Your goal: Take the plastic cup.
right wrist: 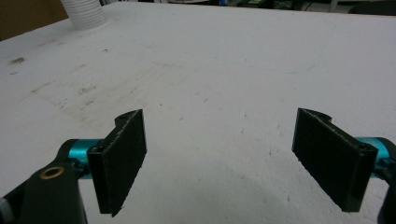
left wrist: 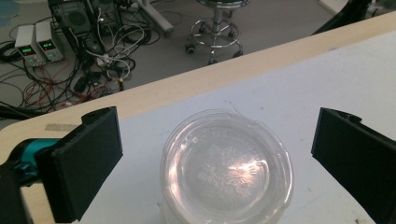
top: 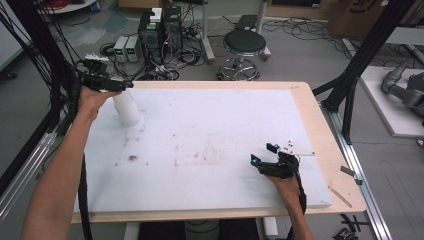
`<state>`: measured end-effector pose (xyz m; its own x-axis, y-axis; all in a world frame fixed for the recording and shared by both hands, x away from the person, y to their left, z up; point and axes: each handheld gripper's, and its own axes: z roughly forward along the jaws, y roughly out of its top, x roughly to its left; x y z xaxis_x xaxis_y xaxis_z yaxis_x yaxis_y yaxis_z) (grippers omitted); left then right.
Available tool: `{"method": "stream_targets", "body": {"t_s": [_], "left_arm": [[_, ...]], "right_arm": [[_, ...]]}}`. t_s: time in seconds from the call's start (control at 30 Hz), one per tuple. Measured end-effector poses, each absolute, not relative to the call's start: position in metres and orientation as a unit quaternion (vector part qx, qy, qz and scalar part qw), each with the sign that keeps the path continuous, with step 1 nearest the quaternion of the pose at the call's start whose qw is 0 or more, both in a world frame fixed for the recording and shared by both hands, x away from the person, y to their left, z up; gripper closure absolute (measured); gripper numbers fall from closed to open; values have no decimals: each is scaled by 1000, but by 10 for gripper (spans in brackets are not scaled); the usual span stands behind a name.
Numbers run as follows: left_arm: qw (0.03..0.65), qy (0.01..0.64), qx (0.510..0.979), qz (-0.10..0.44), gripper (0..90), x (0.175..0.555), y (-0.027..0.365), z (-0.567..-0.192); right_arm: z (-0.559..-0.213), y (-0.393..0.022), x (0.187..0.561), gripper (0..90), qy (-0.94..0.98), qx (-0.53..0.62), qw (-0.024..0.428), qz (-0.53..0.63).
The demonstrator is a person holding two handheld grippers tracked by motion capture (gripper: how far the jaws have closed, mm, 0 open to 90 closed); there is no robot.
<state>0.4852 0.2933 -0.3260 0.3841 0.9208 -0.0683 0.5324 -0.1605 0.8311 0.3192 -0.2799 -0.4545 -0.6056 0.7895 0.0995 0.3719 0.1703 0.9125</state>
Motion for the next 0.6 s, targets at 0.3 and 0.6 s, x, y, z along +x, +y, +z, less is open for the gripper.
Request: {"method": "stream_targets", "body": {"t_s": [0.3,0.6], "left_arm": [[368,522,735,227,18,492,292,-336],[362,520,742,218,70,495,289,-340]], "right_arm": [[-454,-280,318,177,737,394,207,510],[-454,-279,318,177,737,395,206,509]]}}
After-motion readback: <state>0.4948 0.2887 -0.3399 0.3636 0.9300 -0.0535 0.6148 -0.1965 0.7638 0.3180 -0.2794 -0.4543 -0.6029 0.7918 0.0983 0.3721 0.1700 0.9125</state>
